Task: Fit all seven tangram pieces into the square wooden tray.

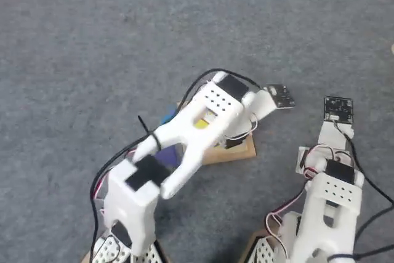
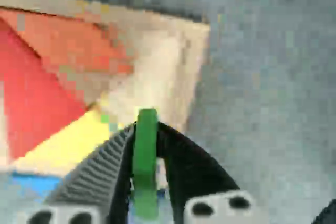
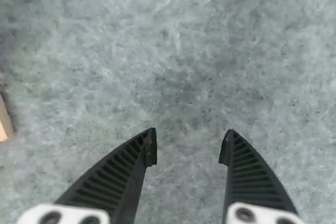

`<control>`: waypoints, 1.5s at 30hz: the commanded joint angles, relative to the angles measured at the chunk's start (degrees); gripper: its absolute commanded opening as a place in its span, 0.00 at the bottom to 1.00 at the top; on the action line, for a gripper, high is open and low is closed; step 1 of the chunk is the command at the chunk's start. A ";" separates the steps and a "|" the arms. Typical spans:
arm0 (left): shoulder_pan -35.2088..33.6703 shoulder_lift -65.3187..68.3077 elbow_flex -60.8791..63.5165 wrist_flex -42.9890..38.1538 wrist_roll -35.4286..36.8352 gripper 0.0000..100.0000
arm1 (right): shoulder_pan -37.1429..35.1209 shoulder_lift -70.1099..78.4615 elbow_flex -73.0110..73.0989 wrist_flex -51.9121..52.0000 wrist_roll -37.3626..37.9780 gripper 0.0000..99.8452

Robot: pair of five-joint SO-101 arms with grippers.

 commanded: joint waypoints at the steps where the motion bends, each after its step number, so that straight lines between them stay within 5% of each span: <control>1: 0.53 3.25 -0.40 -4.48 0.70 0.01 | 0.57 -0.66 -3.25 0.22 -0.62 0.21; 9: -2.64 4.13 -1.10 -5.54 2.37 0.08 | -1.45 -0.48 -2.99 0.31 -0.62 0.21; 45: -18.29 4.57 -11.30 -4.13 1.58 0.08 | -1.54 -0.22 -2.99 0.13 -0.62 0.21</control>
